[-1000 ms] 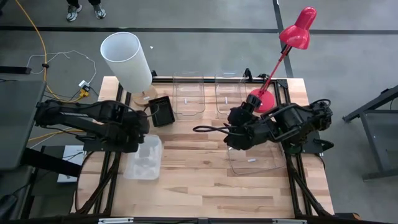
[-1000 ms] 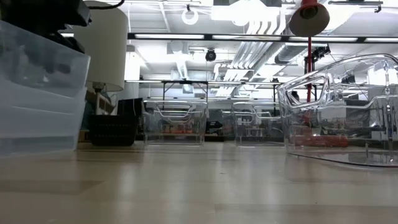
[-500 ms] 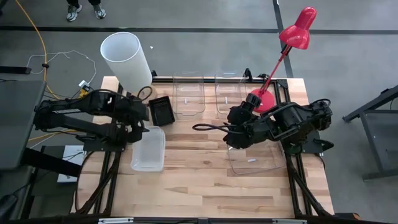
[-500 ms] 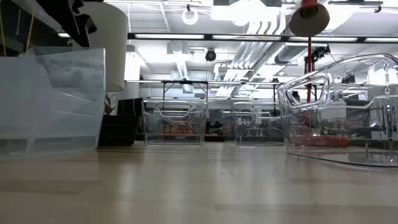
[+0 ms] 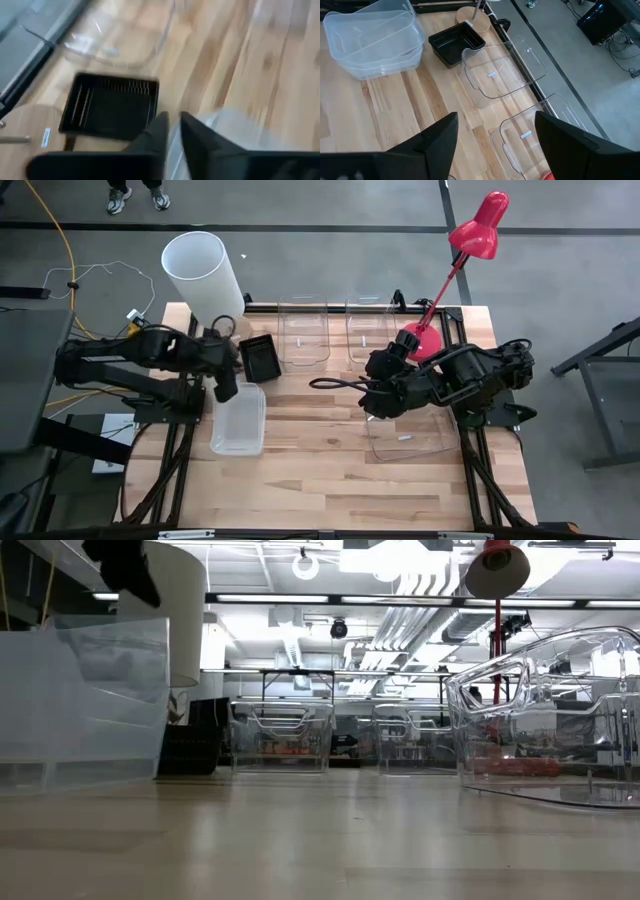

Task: Stack baskets by color
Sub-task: Stack the bottom white bin on the white bins

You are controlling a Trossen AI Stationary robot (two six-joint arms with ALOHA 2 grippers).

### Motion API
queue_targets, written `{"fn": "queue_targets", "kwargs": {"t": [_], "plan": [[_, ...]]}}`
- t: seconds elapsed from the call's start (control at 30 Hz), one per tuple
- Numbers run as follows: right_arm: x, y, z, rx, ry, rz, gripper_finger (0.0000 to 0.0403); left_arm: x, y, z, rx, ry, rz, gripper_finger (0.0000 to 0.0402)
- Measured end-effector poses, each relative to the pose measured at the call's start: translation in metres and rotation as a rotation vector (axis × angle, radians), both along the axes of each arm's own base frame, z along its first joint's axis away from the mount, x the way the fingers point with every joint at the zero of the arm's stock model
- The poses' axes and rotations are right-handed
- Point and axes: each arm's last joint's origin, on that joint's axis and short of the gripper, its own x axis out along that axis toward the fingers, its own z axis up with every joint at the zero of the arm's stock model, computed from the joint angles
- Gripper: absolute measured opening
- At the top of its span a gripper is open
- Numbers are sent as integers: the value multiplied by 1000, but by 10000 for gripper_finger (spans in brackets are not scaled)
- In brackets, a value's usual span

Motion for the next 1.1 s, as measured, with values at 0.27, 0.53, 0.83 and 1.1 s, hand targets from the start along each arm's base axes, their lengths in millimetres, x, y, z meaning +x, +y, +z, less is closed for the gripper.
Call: {"fn": "queue_targets", "kwargs": {"t": [0.27, 0.53, 0.83, 1.1], "plan": [[0, 0, 0, -5, -7, -10, 252, -6, -24, -16, 21, -323, 336, 2], [0, -1, 0, -19, -12, -18, 252, 5, -60, -58, 0, -528, 502, 0], [0, -1, 1, -33, -18, -27, 252, 26, -80, -81, 115, -547, 551, 0], [0, -1, 1, -23, -25, -39, 252, 39, -70, -99, 251, -436, 610, 0]]}}
